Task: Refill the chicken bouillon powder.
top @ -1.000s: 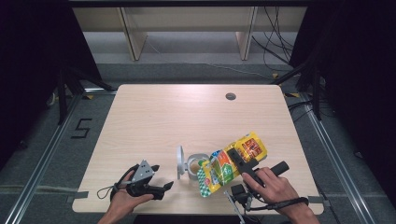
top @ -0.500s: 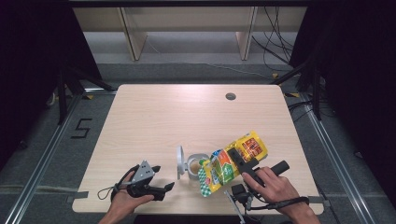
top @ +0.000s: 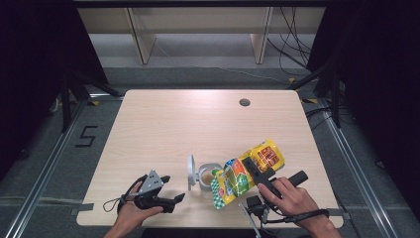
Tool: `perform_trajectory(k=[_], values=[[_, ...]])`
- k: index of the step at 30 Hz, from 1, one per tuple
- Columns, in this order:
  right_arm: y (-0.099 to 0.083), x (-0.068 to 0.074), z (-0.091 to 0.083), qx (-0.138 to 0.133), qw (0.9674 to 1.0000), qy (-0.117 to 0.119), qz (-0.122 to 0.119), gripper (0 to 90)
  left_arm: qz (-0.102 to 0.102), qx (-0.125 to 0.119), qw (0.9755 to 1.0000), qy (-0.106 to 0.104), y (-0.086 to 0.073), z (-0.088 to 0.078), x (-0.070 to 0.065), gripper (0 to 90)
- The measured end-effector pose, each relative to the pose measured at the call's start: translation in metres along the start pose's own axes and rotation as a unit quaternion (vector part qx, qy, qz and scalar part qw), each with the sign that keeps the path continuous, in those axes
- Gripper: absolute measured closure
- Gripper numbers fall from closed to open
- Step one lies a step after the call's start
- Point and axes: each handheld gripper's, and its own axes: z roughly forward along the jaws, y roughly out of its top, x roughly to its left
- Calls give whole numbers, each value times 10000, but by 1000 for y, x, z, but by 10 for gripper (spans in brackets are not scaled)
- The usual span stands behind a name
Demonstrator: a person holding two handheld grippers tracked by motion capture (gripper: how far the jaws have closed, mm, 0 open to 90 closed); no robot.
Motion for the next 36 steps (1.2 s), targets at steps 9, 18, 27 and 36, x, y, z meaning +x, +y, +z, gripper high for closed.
perform_trajectory(k=[9,18,27,36], values=[[0,1,1,8,10000,39,-68,504,30,-82,9999,-54,2,-2,2,185],[0,1,0,3,10000,28,-83,505,46,-60,10000,-30,2,-2,2,185],[-1,-1,-1,-5,9998,3,-181,507,-76,-80,9999,-75,1,-1,2,185],[-1,1,-3,11,9999,23,-143,509,-69,-97,9999,-49,1,-1,2,185]])
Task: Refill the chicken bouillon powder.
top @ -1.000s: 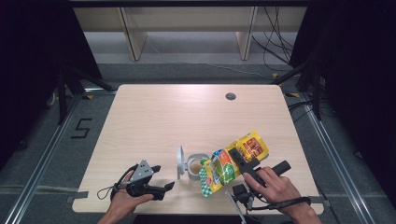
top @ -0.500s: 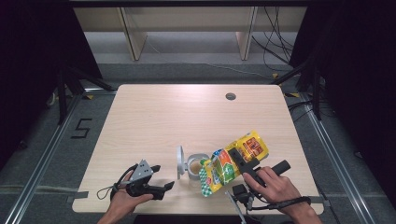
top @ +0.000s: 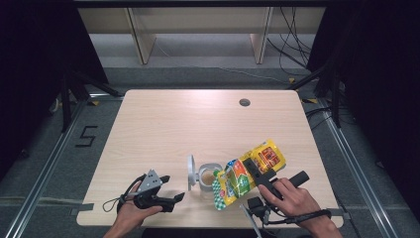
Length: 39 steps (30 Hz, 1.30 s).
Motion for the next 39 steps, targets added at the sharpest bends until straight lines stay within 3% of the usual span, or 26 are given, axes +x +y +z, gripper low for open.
perform_trajectory(k=[6,7,8,10,11,12,22,24,39], values=[[0,-1,-2,1,10000,5,-10,512,38,28,10000,16,0,-1,1,186],[-1,0,-3,3,10000,17,-15,513,14,-3,10000,15,0,0,0,185],[-1,-1,-3,-3,10000,28,-58,513,-136,-68,9999,56,-1,1,-1,186],[-1,0,-4,14,10000,32,-3,513,-125,-62,9999,56,-1,1,-1,186],[-1,0,-5,-4,10000,46,-53,514,39,-15,10000,70,0,0,1,185],[0,1,-5,-7,10000,10,9,515,69,32,10000,30,0,-1,1,185],[-1,1,-12,5,10000,10,-4,526,54,35,10000,35,0,0,1,186],[-1,-1,-13,-29,9999,25,-112,527,59,35,10000,39,0,0,1,186],[-1,1,-20,-1,10000,-18,-27,531,58,45,10000,55,0,0,1,186]])
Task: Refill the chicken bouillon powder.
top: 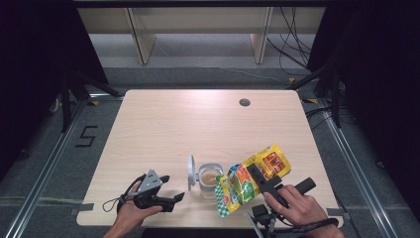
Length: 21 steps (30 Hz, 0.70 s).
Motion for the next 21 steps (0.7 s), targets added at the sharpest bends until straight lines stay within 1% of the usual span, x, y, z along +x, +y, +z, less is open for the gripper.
perform_trajectory(k=[2,4,6,7,9,10,13,15,16,18,19,20,21], values=[[0,0,-1,4,10000,-34,20,531,2,-5,10000,-15,0,0,0,186],[-1,-1,-2,16,10000,32,14,532,1,3,10000,-20,0,0,0,186],[-2,-2,-1,-12,10000,17,-73,532,6,6,10000,-26,0,0,0,186],[-2,-1,-1,-6,10000,-26,-50,532,6,6,10000,-23,0,0,0,186],[-2,-1,0,-9,10000,-26,-45,532,1,2,10000,-24,0,0,0,186],[-1,0,1,3,10000,-31,16,533,6,2,10000,-23,0,0,0,186],[-1,-1,2,-6,10000,-62,-18,533,10,-3,10000,-22,0,0,0,186],[-1,-2,2,-3,10000,-29,-33,533,6,-8,10000,-31,0,0,0,186],[0,-3,2,-10,10000,-32,-39,533,-30,-40,10000,-35,0,0,-1,186],[0,-3,2,-13,10000,-31,-2,534,-25,-38,10000,-34,0,0,-1,187],[0,-4,3,-34,10000,-9,-45,534,15,-13,10000,-29,0,0,0,187],[1,-5,4,-51,9999,-35,-120,534,2,-21,10000,-30,0,0,0,187],[1,-4,5,-40,10000,-36,-43,534,2,-61,10000,12,0,0,0,187]])
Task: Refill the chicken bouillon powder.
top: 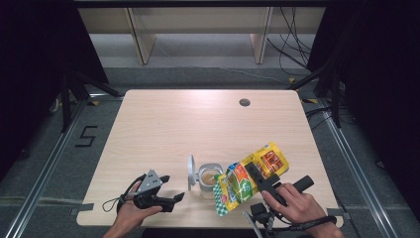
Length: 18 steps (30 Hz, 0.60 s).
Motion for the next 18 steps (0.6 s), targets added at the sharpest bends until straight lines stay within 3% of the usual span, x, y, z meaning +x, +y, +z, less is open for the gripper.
perform_trajectory(k=[18], values=[[0,0,10,-23,10000,62,-37,535,27,51,10000,-53,0,-1,1,189]])
